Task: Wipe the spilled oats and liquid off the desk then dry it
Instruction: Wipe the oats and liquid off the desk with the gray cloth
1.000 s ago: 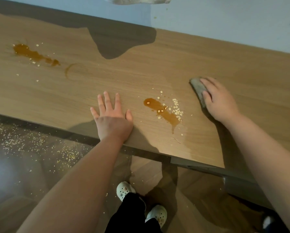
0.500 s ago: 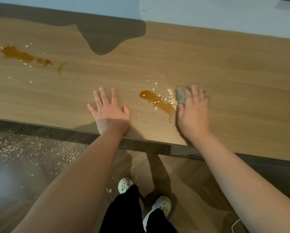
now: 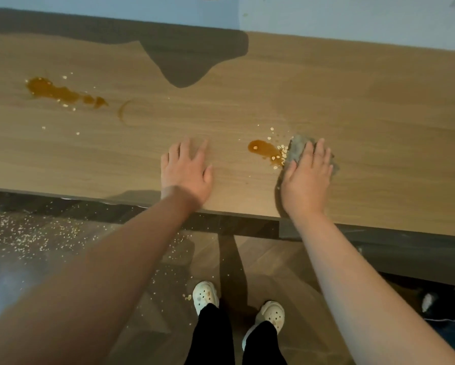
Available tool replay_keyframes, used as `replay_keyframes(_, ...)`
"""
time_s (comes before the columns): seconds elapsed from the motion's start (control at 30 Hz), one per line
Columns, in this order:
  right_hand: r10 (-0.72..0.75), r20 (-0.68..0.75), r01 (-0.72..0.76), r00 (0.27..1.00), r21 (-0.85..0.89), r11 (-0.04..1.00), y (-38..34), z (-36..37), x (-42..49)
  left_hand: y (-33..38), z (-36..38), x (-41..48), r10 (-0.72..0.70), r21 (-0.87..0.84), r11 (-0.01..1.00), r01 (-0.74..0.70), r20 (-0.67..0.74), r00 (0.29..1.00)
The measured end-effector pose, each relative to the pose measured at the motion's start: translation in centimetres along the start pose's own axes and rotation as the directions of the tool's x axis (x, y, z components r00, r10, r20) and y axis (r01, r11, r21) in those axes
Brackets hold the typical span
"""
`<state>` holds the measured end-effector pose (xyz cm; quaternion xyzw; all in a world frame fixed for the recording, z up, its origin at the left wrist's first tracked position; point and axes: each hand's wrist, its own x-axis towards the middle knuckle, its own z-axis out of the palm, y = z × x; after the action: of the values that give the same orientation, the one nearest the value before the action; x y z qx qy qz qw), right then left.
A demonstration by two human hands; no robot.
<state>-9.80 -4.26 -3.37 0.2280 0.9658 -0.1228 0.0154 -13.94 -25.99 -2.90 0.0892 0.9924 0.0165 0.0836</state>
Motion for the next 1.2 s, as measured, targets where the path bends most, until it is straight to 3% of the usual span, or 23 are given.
replay_keyframes(0.07, 0.057, -0.041, -0.059, 0.998, -0.050, 0.997, 2.2, -0.5, 0.0, -3.1, 0.0, 0.5, 0.093, 0.018, 0.995, -0.093, 0.017, 0.996)
replay_keyframes(0.17, 0.279, -0.142, -0.278, 0.950, 0.029, 0.960, 3.5, -0.8, 0.0, -5.6, 0.2, 1.0, 0.095, 0.053, 0.994, -0.098, 0.066, 0.993)
replay_keyframes(0.23, 0.352, -0.147, -0.346, 0.924, 0.068, 0.936, 1.1, -0.2, 0.6, -5.7, 0.5, 1.1, 0.101, 0.049, 0.993, -0.104, 0.066, 0.993)
replay_keyframes(0.3, 0.286, -0.131, -0.280, 0.949, 0.060, 0.958, -3.1, 0.6, 1.1, -5.7, 0.6, 1.0, 0.107, 0.020, 0.994, -0.108, 0.051, 0.993)
replay_keyframes(0.4, 0.073, -0.075, -0.072, 0.995, 0.012, 0.997, -8.3, 1.8, 1.0, -6.0, 0.7, 1.1, 0.121, -0.001, 0.993, -0.121, 0.032, 0.992)
replay_keyframes(0.53, -0.132, 0.007, 0.132, 0.991, -0.055, 0.990, -5.5, 0.8, 1.9, -6.1, 0.8, 1.1, 0.136, -0.038, 0.990, -0.135, 0.020, 0.990)
replay_keyframes(0.63, -0.052, -0.037, 0.050, 0.998, -0.035, 0.998, -0.8, -0.7, 3.2, -6.0, 0.7, 1.1, 0.134, -0.039, 0.990, -0.133, 0.023, 0.991)
replay_keyframes(0.73, 0.090, -0.074, -0.088, 0.993, 0.039, 0.995, -2.2, -0.1, 4.5, -5.9, 0.8, 1.1, 0.126, -0.051, 0.991, -0.125, 0.019, 0.992)
replay_keyframes(0.8, -0.055, -0.026, 0.056, 0.998, 0.027, 0.998, -4.8, 0.5, 4.7, -6.0, 0.8, 1.0, 0.125, -0.058, 0.991, -0.124, 0.014, 0.992)
replay_keyframes(0.87, -0.286, 0.049, 0.287, 0.957, -0.019, 0.958, -5.0, 0.4, 5.1, -6.0, 0.7, 1.0, 0.123, -0.062, 0.991, -0.122, 0.014, 0.992)
replay_keyframes(0.9, -0.334, 0.071, 0.336, 0.940, -0.025, 0.941, -4.0, -0.1, 5.8, -6.0, 0.7, 1.0, 0.123, -0.061, 0.991, -0.121, 0.016, 0.992)
replay_keyframes(0.97, -0.239, 0.019, 0.239, 0.971, 0.006, 0.971, -0.8, -1.3, 7.2, -5.9, 0.5, 0.9, 0.122, -0.063, 0.991, -0.121, 0.015, 0.992)
replay_keyframes(1.03, -0.003, -0.079, 0.008, 0.997, 0.068, 0.998, 1.1, -1.5, 6.9, -5.9, 0.6, 0.9, 0.121, -0.061, 0.991, -0.120, 0.006, 0.993)
replay_keyframes(1.1, 0.032, -0.091, -0.027, 0.995, 0.062, 0.998, 0.5, -0.7, 5.4, -5.9, 0.6, 0.9, 0.117, -0.057, 0.992, -0.117, 0.004, 0.993)
replay_keyframes(1.2, -0.315, 0.075, 0.316, 0.946, 0.004, 0.949, 1.3, -1.3, 3.6, -5.9, 0.7, 0.9, 0.121, -0.055, 0.991, -0.121, 0.007, 0.993)
